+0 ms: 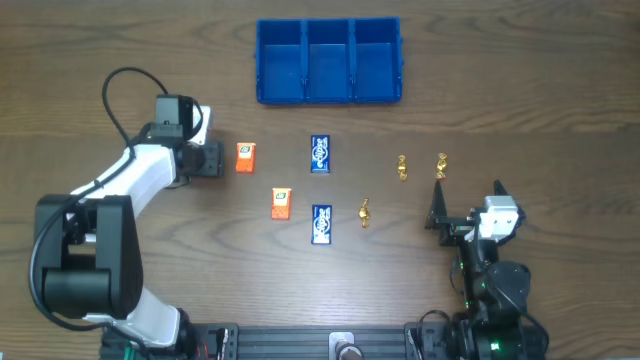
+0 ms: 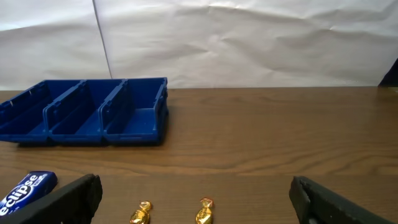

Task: Sort Candies Into Trays

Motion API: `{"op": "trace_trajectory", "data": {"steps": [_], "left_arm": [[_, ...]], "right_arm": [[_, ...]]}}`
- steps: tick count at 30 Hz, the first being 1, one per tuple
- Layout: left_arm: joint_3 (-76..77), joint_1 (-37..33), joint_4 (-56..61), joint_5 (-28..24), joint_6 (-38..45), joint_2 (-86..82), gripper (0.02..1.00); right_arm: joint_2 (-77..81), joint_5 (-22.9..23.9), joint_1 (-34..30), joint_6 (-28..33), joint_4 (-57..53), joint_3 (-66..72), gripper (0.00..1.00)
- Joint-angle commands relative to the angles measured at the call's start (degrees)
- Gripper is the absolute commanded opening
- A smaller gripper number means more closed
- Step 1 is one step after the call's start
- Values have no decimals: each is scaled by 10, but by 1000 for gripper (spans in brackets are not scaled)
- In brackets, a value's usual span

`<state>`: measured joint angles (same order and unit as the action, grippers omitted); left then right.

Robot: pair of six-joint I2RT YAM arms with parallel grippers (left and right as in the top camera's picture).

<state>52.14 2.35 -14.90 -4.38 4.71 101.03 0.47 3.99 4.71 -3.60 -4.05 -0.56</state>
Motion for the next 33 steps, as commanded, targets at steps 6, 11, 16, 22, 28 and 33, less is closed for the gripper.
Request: {"op": "trace_trajectory", "data": {"steps": [6,11,16,22,28,33], "left_arm": [[17,-2,-2,-1,-15,10,316],[55,-2,-53,0,-57,-26,286],[124,24,-133,32,-125,-111,283],[306,149,-214,171,-195,-125,279],[551,195,-292,181,-198,54,281],[758,202,-373,163,-219,238,277]], "right_arm": [[-3,-3,-2,7,-3,1,998],[-3,-3,-2,7,-3,1,998],[-3,-3,-2,7,-3,1,998],[-3,-3,-2,7,-3,1,998],[-3,-3,-2,7,-3,1,998],[-3,-3,-2,7,-3,1,998]]}}
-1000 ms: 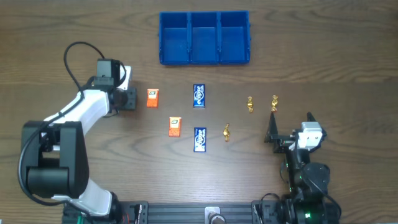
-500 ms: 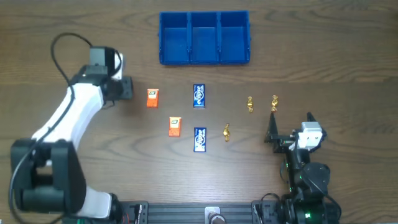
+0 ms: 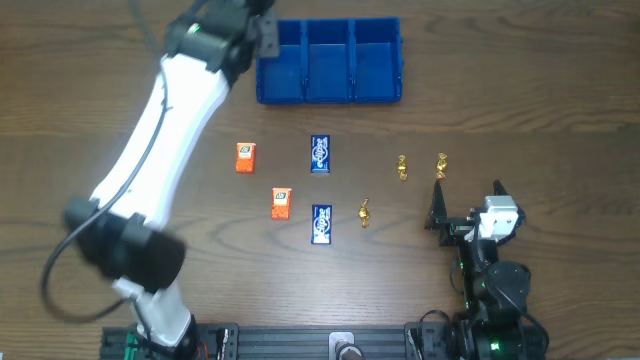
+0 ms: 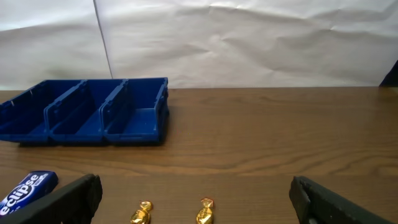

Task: Sort Candies Into Trays

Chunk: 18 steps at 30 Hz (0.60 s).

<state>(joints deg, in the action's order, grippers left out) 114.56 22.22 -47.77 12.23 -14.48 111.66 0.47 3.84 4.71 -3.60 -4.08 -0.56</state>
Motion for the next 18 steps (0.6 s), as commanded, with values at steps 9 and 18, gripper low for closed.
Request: {"op": "trace_trajectory", "data": {"steps": [9,18], "left_arm": [[176,0,-25,-49,-27,244,281],[176,-11,-23,-59,-29,255,303]], "right_arm": [[-3,-1,-2,7,-3,1,998],[-3,-1,-2,7,-3,1,998]]}}
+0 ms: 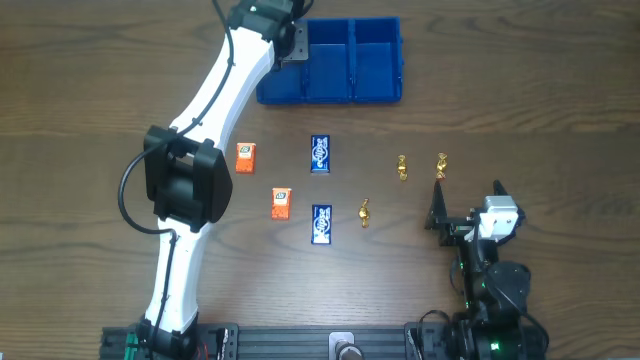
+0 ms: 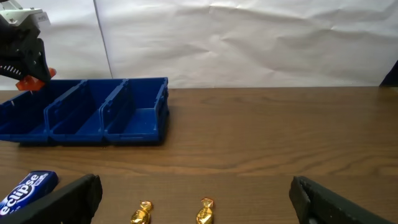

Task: Sort Candies Into Trays

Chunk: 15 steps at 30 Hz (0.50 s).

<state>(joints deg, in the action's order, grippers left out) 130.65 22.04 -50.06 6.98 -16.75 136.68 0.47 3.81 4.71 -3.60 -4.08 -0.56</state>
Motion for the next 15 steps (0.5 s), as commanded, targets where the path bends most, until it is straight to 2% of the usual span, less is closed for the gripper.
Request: {"op": "trace_trajectory", "data": {"steps": [1,5,7,8,10,13,15], "left_arm": [[15,-10,0,-7,-7,5,303],[15,-14,2,-14,-6,5,327],[15,-15,6,-17,-6,5,535],[15,-15,10,-17,-6,3,717],[12,-14,10,-5,-7,-17,833],[-48,-9,22,25,-9,-101,871],[-154,-9,47,26,-8,-206,875]], "right_arm": [[-3,-1,-2,7,-3,1,998],[-3,-1,-2,7,-3,1,998],[-3,-1,-2,7,-3,1,998],[-3,-1,-2,7,-3,1,998],[-3,-1,-2,7,-3,1,998],[-3,-1,-2,7,-3,1,998],[-3,-1,-2,7,-3,1,998]]}}
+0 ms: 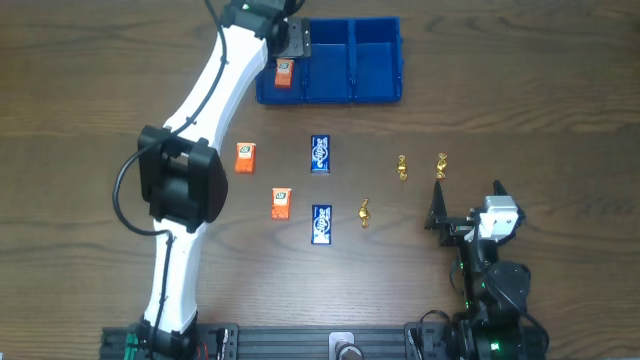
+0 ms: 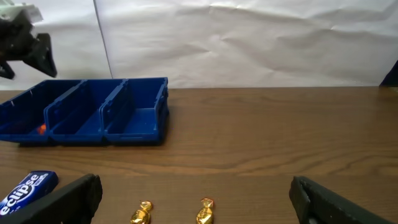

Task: Sort Candies Into Trays

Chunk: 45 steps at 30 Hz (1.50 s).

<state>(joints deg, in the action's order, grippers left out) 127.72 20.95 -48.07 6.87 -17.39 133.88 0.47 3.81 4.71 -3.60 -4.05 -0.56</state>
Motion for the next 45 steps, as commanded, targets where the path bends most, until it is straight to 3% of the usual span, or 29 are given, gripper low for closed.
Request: {"op": "trace_trajectory", "data": {"steps": [1,7,13,34,42,45], "left_arm": [[-196,3,35,27,-2,-241,873],[-506,19,83,36,0,-437,877],[-718,17,248,6,-6,-440,858],[-748,-15,339,-35,22,-320,818],[-748,-19,340,-35,24,-308,562],[-748,-19,342,-36,24,-308,378]], "right_arm": [[-3,-1,-2,7,-3,1,998],[-3,-1,-2,7,-3,1,998],[-3,-1,-2,7,-3,1,998],[-3,-1,-2,7,-3,1,998],[-3,-1,-2,7,-3,1,998],[-3,-1,-2,7,-3,1,998]]}}
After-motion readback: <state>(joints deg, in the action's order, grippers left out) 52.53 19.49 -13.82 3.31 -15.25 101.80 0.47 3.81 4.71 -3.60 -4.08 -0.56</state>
